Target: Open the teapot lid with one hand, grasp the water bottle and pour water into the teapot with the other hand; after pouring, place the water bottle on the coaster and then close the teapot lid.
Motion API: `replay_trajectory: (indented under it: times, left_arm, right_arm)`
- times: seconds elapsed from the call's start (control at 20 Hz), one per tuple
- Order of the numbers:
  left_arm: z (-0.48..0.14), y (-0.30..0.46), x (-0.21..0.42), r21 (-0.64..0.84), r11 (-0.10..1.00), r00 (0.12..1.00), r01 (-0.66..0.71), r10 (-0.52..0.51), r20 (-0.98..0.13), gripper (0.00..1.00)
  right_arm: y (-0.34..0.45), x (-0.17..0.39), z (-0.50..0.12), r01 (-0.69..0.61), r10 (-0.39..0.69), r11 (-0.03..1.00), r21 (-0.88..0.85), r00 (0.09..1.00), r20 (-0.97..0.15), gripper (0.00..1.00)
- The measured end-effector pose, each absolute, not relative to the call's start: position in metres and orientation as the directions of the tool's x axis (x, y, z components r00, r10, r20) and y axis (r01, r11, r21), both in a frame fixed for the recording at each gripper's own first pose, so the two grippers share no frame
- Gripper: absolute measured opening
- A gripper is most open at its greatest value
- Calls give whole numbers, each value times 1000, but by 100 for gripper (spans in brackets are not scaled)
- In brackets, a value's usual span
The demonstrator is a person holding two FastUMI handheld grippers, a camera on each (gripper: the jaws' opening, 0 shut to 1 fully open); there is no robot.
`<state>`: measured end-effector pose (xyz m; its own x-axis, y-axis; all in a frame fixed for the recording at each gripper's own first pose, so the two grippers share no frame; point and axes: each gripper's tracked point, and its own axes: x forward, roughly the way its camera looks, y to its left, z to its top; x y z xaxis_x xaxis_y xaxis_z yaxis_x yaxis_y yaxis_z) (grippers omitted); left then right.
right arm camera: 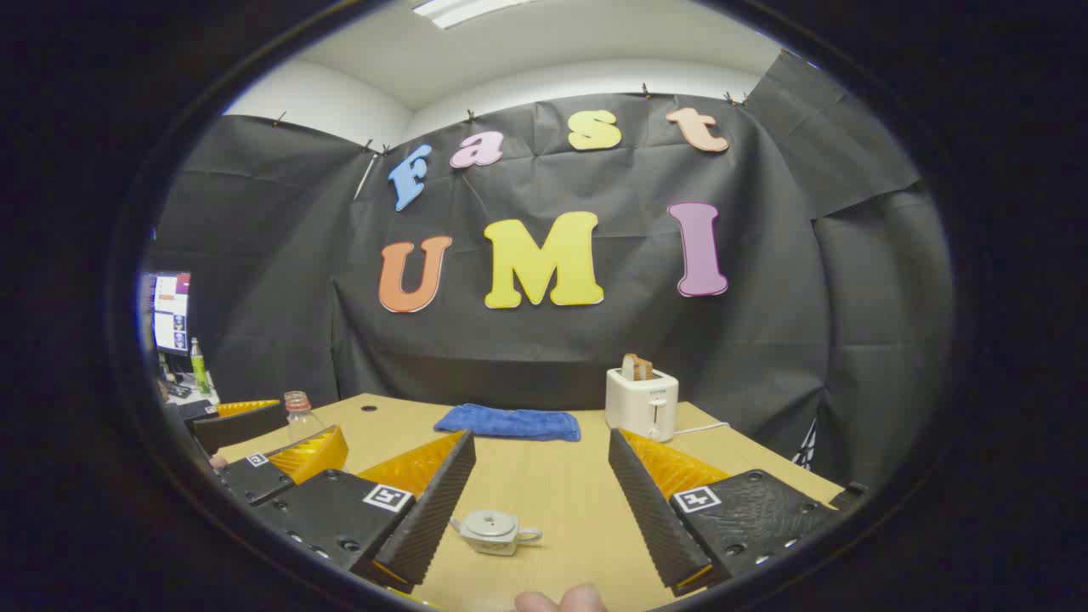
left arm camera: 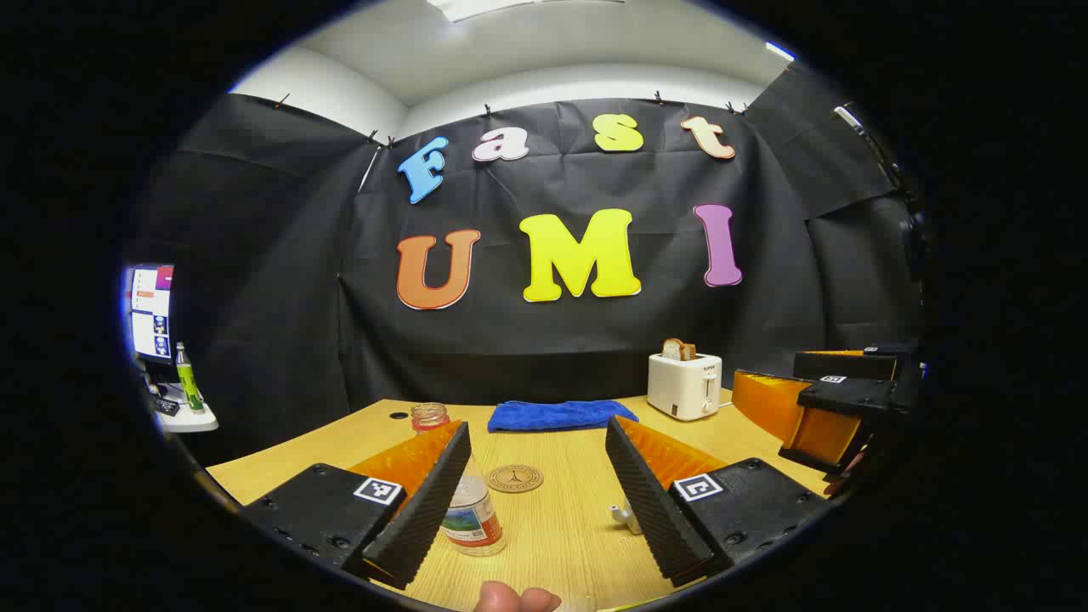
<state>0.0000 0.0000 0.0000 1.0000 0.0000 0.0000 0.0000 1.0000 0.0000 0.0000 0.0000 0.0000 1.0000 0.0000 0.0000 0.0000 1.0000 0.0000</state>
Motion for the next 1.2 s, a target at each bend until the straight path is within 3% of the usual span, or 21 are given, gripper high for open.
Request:
replay_trajectory:
  times: [0.65, 1.2]
  left_arm:
    - [-3, 4, 0, -3, 1000, 1000, -19, 19, -9, 100]
    - [-5, 12, -6, -8, 999, 999, -51, 51, -16, 100]
  right_arm:
    - [8, -3, 4, -13, 15, 999, -46, 999, 37, 95]
    - [11, 8, -29, -37, 37, 999, -4, 999, -25, 97]
